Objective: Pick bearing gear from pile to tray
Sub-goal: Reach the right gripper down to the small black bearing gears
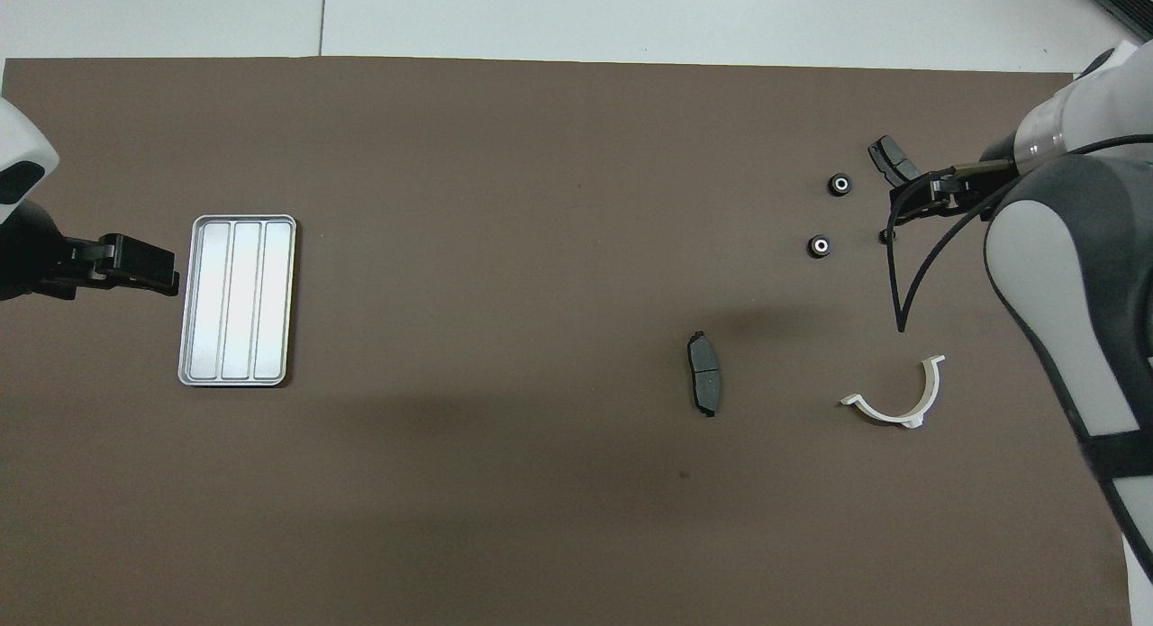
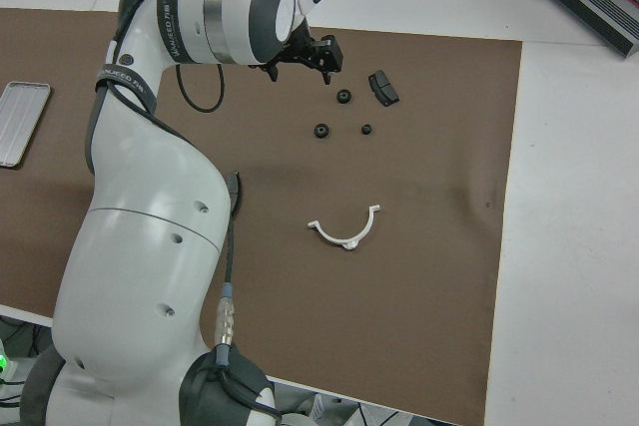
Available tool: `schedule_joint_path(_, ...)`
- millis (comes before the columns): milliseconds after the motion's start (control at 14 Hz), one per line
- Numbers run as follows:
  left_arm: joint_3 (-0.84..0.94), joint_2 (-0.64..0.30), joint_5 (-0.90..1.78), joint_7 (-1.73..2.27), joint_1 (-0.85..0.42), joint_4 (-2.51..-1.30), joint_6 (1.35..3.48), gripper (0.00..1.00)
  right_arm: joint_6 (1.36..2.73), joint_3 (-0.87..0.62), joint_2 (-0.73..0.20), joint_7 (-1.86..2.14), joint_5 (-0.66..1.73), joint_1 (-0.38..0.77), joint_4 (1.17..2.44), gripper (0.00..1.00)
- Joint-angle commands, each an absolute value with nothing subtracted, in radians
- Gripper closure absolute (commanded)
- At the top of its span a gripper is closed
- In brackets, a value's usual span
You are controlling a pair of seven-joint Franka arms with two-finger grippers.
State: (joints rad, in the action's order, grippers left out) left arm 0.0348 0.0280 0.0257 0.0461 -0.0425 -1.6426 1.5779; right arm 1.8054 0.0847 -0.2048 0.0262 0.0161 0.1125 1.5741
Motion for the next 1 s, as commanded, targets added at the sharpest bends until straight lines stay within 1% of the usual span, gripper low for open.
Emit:
schedule_joint_path(0, 0.037, 0.057, 0.035, 0.041, -0.032, -1.671, 1.574, 0.0, 1.89, 0.081, -0.264, 0.092, 0.009, 0.091, 1.603, 0.0)
schedule_joint_path(358, 0.037, 0.057, 0.035, 0.041, -0.032, -1.671, 1.574, 0.0, 2.012, 0.081, -0.377, 0.178, 0.002, 0.043, 1.62, 0.0)
schedule_joint_path(573, 0.037, 0.057, 0.035, 0.041, -0.032, -1.671, 1.574, 0.0, 2.132, 0.081, -0.385, 0.189, -0.028, 0.037, 1.696, 0.0)
schedule_joint_path(931, 0.037, 0.057, 0.035, 0.041, -0.032, -1.671, 1.574, 0.0, 2.187, 0.083, -0.446, 0.186, -0.054, 0.025, 1.704, 0.0)
